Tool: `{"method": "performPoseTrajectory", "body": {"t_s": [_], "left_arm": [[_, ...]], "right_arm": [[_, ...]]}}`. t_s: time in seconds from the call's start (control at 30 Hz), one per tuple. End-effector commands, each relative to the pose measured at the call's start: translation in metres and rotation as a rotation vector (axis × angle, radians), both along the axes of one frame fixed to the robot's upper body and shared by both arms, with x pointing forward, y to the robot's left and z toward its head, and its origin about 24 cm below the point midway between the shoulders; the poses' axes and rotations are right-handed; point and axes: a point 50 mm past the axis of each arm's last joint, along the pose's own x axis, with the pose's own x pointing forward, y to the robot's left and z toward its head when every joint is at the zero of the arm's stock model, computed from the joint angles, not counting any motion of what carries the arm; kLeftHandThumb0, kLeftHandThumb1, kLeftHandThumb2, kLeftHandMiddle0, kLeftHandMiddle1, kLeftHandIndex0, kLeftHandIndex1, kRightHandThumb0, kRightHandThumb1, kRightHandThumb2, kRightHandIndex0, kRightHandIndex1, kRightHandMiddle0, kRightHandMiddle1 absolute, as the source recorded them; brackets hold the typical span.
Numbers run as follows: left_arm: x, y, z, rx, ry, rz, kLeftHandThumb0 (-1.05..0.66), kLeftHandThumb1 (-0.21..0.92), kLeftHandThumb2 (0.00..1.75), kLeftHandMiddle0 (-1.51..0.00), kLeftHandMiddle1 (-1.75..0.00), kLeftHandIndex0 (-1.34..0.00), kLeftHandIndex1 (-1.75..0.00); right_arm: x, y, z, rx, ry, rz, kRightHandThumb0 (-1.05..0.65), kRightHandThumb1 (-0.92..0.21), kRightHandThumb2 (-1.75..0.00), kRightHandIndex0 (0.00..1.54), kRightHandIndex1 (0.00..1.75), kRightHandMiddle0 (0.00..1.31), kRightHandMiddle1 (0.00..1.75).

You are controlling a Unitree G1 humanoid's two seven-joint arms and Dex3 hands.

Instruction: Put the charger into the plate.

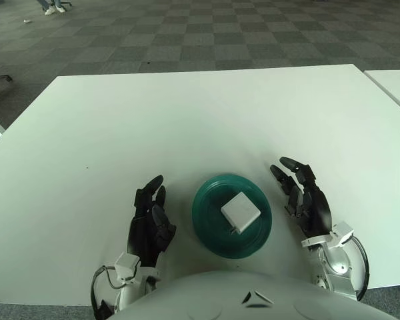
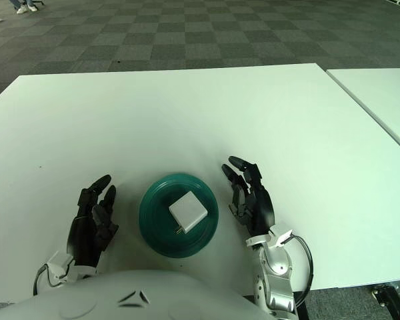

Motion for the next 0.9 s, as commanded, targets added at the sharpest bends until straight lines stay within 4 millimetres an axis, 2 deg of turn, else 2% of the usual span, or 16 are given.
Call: {"method": "performPoseTrajectory", "body": {"t_s": [0.0,0.3,0.67,0.87], "left_arm": [[-0.0044,0.0017,-0.0017,0.014,0.024,-0.001,-0.91,0.92,1.05,-0.3,-0.01,0.0,-0.8],[-0.0063,0.0026,0.0,0.031,0.024,0.012,-0.91,0.92,1.05,-0.26,0.0,0.0,-0.75],[-0.0067,0.0038,-0.0009,0.031,0.027,0.02,-0.92,0.92,1.04,-0.27,0.0,0.0,-0.8],[-0.0054,0.0037,-0.0012,0.024,0.028,0.016,-0.91,0.92,1.04,-0.27,0.0,0.0,-0.76]], "right_arm": [[-0.0083,0.0033,-0.017,-0.002,0.099,-0.012,-0.86,-0.92,-0.74,0.24,0.18,0.0,0.7],[-0.009,0.0018,-0.0154,-0.056,0.103,-0.03,-0.85,-0.92,-0.73,0.25,0.16,0.0,0.67],[-0.0081,0.001,-0.0179,-0.088,0.099,-0.024,-0.83,-0.92,-0.77,0.28,0.13,0.0,0.71],[-0.0086,0.0023,-0.0175,-0.103,0.086,-0.02,-0.81,-0.92,-0.79,0.29,0.12,0.0,0.68]]}}
